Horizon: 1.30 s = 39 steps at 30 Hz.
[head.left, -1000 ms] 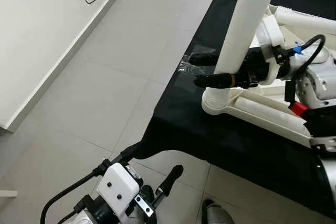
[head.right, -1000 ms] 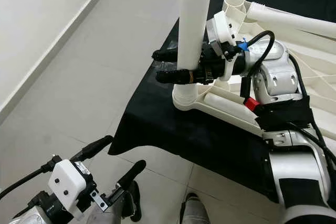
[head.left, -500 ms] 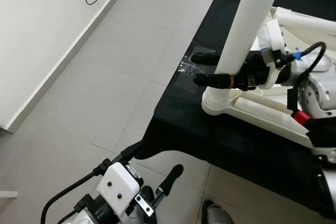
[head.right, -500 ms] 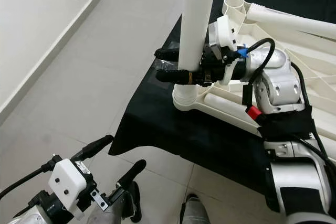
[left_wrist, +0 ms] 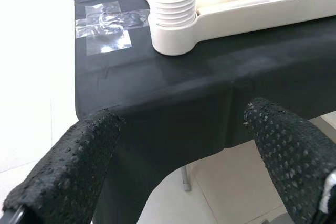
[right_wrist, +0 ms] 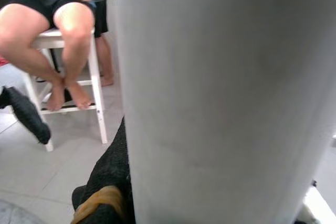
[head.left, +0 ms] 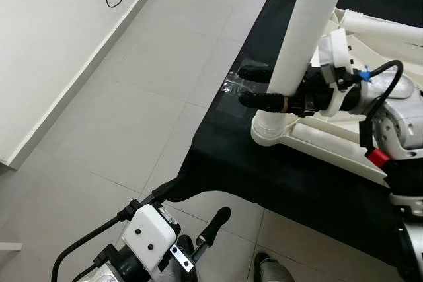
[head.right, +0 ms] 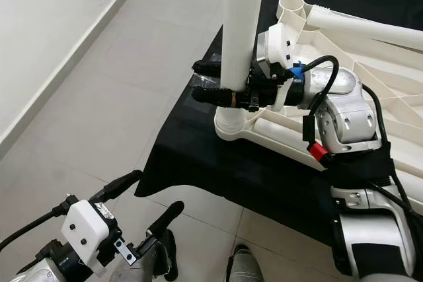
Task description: Building children table
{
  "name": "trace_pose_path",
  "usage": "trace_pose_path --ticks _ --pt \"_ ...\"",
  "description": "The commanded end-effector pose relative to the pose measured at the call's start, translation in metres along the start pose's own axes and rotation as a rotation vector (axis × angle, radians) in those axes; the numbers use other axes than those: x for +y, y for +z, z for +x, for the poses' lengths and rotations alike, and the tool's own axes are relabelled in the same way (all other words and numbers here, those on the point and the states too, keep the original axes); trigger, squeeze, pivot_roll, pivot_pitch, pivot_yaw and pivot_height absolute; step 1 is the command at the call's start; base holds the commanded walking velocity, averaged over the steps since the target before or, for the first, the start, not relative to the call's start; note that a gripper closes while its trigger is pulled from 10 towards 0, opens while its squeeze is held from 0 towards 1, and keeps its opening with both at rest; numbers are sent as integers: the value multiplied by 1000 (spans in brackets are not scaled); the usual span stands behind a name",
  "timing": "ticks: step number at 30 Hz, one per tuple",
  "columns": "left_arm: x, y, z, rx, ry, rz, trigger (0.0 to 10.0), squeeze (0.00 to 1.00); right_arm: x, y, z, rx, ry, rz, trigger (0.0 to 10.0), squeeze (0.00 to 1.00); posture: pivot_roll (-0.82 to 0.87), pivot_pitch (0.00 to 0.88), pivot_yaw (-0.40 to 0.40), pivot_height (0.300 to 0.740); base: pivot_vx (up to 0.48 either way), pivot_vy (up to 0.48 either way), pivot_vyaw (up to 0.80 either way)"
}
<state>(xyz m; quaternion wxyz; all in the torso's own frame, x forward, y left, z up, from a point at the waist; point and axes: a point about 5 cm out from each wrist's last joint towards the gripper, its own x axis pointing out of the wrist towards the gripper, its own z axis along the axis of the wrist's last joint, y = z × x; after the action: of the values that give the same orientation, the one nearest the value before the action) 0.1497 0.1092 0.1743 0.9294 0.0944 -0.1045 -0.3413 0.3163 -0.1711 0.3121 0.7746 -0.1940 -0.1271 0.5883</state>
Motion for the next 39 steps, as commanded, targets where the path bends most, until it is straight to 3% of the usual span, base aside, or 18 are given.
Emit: trace_pose_path --ticks 1,19,34,39 --pt "-1 -7 -3 38 -11 -13 10000 0 6 -21 -1 74 -83 72 10000 0 83 370 89 740 0 0 0" --pt "0 -8 -1 35 -11 -12 10000 0 13 -29 -7 90 -277 107 10000 0 74 366 89 740 0 0 0" --pt "0 -11 -2 37 -15 -12 10000 0 22 -36 1 132 -477 116 10000 0 67 355 91 740 0 0 0" --pt "0 -11 -2 35 -11 -11 10000 0 37 -39 8 130 -525 158 10000 0 65 355 89 740 0 0 0"
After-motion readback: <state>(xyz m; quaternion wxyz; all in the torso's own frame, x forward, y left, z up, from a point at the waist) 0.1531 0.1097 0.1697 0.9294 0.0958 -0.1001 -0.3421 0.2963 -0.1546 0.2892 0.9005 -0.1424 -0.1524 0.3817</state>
